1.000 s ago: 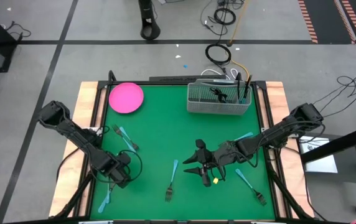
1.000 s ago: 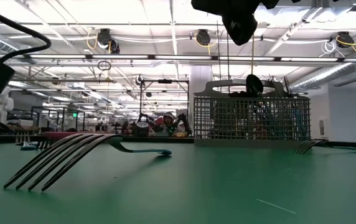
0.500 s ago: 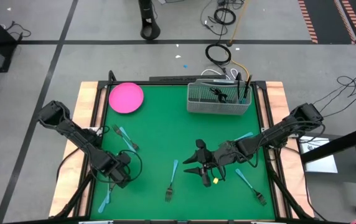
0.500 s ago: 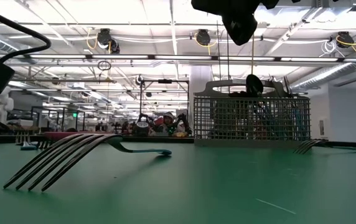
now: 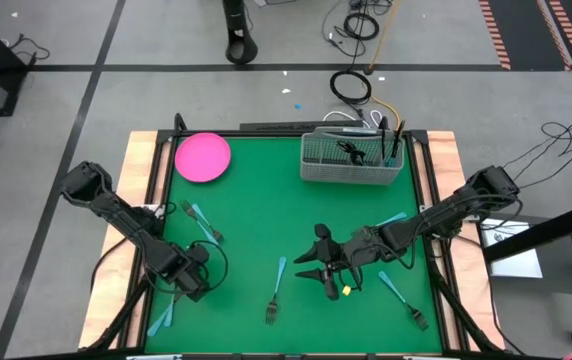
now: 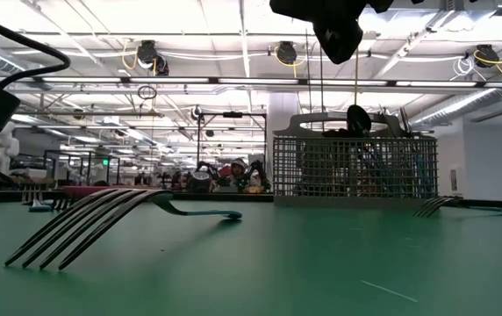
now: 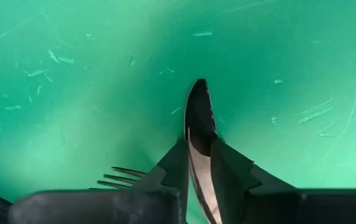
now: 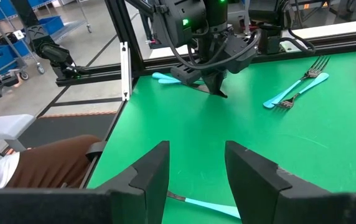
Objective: Sort silverware
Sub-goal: Put the black knife into the cutlery rack with the other black knives
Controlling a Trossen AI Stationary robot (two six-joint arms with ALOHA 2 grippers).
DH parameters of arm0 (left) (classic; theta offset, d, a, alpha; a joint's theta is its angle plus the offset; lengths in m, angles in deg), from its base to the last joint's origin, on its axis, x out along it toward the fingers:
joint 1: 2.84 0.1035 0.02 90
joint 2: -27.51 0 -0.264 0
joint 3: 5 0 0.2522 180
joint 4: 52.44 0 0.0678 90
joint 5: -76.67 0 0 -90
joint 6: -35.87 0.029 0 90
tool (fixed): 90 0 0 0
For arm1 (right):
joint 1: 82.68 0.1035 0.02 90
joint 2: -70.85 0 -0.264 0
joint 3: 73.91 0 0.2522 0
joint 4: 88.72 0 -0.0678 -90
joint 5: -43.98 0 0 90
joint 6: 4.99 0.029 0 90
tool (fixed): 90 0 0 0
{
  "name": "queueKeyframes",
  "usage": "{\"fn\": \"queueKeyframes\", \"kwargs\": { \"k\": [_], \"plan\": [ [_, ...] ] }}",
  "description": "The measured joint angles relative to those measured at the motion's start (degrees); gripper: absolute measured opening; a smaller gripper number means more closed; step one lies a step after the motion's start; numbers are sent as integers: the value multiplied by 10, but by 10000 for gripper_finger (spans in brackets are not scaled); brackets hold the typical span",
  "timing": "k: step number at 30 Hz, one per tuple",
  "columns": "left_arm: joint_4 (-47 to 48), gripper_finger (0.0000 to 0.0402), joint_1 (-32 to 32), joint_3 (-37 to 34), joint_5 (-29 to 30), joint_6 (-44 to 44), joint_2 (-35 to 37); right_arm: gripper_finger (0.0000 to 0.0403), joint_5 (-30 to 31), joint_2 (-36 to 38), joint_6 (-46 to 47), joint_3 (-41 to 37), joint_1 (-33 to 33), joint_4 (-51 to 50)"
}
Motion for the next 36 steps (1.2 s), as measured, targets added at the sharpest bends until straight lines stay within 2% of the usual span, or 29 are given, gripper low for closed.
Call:
{"fn": "queueKeyframes", "kwargs": {
  "k": [9,15,24,30,36],
  "plan": [
    [-3,30,0,1,7,19,0,144,0,0,-2,0,0,0],
    [-18,8,5,26,34,52,-2,144,0,0,-2,0,0,0],
    [-53,3,53,84,96,175,4,144,0,0,-2,0,0,0],
    [-45,3,62,122,82,215,4,144,0,0,-2,0,0,-1],
    [-13,7,37,125,2,199,4,144,0,0,0,0,0,-7]
  ]
}}
